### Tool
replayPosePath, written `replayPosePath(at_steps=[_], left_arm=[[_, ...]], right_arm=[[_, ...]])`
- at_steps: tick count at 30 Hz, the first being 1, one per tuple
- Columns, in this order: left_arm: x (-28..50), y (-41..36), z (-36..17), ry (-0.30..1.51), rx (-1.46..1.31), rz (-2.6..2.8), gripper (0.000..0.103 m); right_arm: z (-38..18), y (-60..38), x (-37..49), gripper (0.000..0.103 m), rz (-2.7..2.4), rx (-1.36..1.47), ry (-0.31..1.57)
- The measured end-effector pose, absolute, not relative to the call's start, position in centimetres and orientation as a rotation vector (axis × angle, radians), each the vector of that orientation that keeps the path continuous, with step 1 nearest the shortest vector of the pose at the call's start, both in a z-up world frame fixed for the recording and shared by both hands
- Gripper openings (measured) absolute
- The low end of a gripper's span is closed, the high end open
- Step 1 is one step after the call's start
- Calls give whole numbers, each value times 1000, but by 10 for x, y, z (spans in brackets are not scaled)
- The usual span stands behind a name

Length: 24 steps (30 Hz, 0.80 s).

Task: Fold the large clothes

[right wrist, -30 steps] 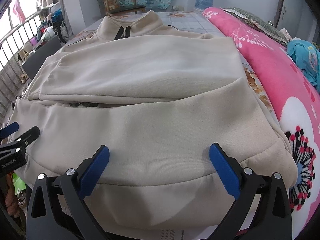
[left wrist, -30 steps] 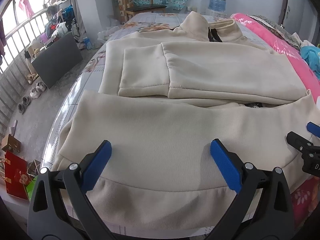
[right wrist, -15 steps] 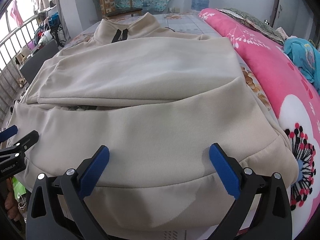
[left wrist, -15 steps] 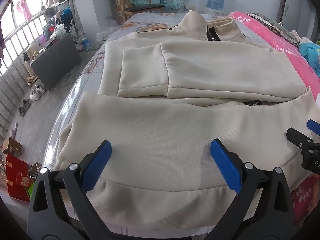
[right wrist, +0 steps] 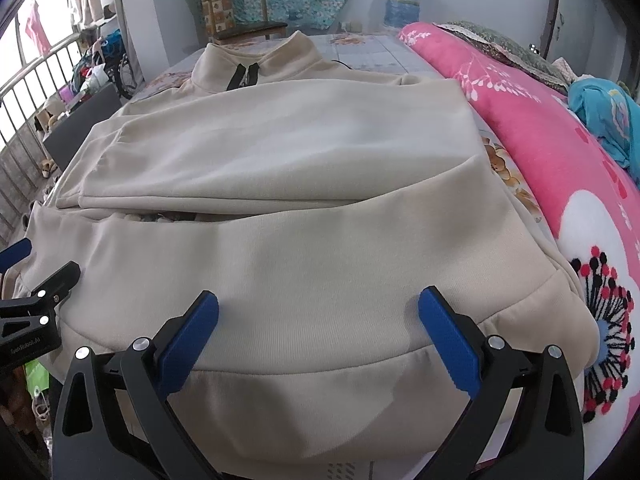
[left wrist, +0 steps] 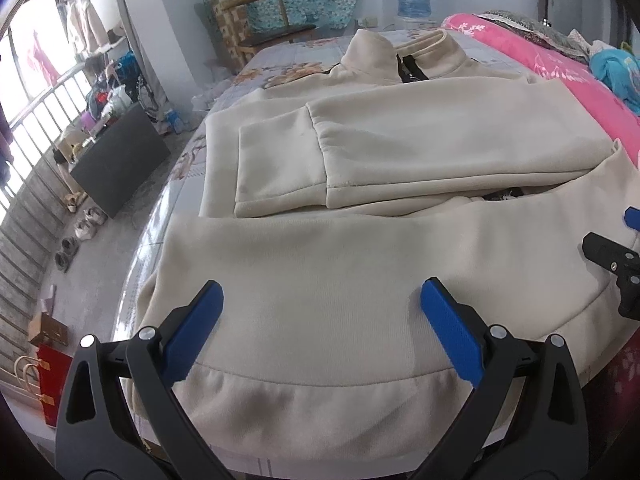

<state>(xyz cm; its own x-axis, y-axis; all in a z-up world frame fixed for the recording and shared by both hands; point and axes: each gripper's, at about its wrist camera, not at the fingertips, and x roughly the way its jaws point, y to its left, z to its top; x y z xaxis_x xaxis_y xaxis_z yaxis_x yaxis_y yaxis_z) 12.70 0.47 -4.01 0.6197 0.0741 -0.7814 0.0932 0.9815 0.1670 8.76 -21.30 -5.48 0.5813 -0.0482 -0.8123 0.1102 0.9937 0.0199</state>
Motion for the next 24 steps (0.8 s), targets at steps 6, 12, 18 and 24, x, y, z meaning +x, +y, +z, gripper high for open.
replayPosePath(at_steps=[6,12,18,24], left_arm=[[132,17,-43,942,103,-51,96],[134,20,-46,962,69,-62,96],[138,20,-45,994,57,-61,96],[137,21,-45,988,52,-63,96]], right_arm=[[-55,-214,85,97,-86,78,928],[-55,-214,82,97,-82,79,904],[-55,-215,82,97,-83,92,897],[-55,-215,82,97,-85,93,893]])
